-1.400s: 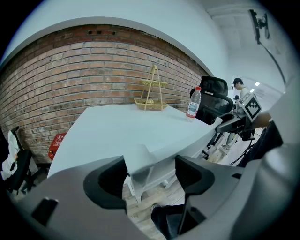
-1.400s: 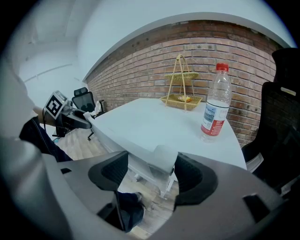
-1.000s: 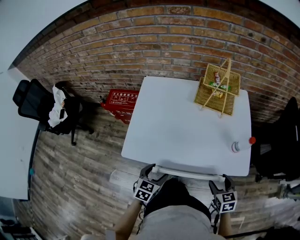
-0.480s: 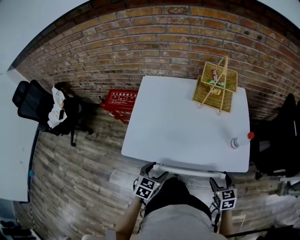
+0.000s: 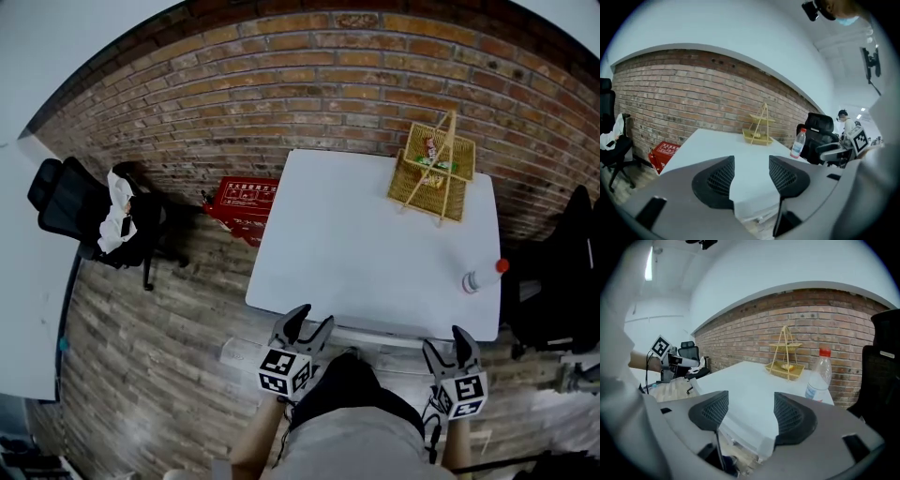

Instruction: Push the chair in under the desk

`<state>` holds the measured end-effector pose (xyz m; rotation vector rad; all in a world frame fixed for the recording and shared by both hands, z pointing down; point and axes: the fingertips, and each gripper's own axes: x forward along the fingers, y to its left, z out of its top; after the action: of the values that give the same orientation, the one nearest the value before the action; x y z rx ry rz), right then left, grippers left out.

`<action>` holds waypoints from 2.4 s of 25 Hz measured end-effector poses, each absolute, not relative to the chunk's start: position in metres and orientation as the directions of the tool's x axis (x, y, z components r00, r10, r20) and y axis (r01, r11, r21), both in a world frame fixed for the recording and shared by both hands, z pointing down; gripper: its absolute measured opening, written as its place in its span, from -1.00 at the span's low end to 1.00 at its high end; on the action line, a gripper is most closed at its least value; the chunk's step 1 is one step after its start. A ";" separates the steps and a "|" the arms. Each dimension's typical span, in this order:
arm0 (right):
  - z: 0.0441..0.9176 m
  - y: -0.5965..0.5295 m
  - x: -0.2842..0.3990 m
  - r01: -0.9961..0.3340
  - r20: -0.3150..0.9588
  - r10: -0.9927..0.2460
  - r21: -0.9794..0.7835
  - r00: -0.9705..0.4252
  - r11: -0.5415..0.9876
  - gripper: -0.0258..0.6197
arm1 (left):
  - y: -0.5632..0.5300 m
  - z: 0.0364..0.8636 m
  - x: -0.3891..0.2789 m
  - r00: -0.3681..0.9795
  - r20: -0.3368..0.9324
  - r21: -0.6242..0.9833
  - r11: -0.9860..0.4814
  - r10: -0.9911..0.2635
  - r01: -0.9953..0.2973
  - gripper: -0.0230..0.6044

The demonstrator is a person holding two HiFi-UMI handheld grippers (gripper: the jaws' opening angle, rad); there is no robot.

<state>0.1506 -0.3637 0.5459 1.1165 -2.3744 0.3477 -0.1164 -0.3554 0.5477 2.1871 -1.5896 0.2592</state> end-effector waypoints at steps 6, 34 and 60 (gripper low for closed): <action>0.510 -0.401 0.137 -0.839 0.300 -0.792 -0.060 -0.532 0.541 -0.79 | -0.386 0.509 -0.106 0.271 0.284 0.249 -0.202 -0.920 -0.947 -0.70; 0.476 -0.403 0.088 -0.869 0.198 -0.846 -0.122 -0.496 0.481 -0.87 | -0.389 0.491 -0.059 0.265 0.248 0.210 -0.215 -0.932 -0.954 -0.86; 0.481 -0.402 0.077 -0.845 0.216 -0.817 -0.122 -0.535 0.521 -0.87 | -0.391 0.494 -0.052 0.270 0.264 0.195 -0.223 -0.926 -0.955 -0.86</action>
<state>0.0774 -0.4015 0.4812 1.4417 -2.6229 0.3212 -0.0522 -0.3911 0.4938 2.2299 -1.7213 0.1307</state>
